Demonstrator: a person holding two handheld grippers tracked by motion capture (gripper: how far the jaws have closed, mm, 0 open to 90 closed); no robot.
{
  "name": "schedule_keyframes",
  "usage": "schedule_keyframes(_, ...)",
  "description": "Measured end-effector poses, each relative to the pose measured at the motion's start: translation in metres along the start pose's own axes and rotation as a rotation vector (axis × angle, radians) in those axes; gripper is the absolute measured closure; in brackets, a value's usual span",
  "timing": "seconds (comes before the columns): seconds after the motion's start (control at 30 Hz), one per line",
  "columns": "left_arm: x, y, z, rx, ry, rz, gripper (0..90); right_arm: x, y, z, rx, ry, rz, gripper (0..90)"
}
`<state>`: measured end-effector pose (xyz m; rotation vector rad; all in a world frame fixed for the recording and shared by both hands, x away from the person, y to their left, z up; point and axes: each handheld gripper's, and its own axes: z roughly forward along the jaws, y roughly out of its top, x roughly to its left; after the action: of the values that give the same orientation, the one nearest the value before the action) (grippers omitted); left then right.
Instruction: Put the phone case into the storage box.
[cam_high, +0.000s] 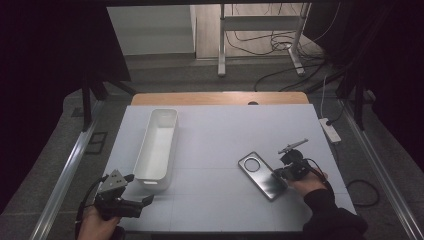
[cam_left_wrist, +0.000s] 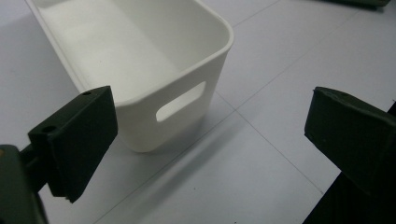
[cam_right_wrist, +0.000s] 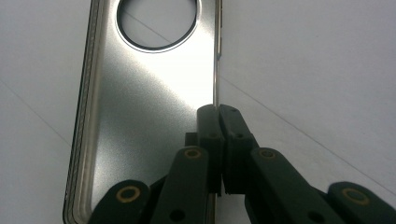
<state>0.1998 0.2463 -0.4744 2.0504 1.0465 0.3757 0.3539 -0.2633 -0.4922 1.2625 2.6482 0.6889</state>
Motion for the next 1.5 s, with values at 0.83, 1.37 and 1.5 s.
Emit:
schedule_keyframes(0.83,-0.024,0.033,0.017,-0.102,-0.168,0.036,0.0,0.007,-0.002,-0.032,-0.15,-0.007,-0.012,88.5)
schedule_keyframes(1.37,-0.042,0.066,0.051,-0.16,-0.256,0.034,0.0,0.013,0.001,-0.044,-0.208,0.008,-0.019,88.4)
schedule_keyframes(1.5,-0.046,0.073,0.061,-0.156,-0.269,0.046,0.0,0.014,0.003,-0.047,-0.222,0.006,-0.019,88.4)
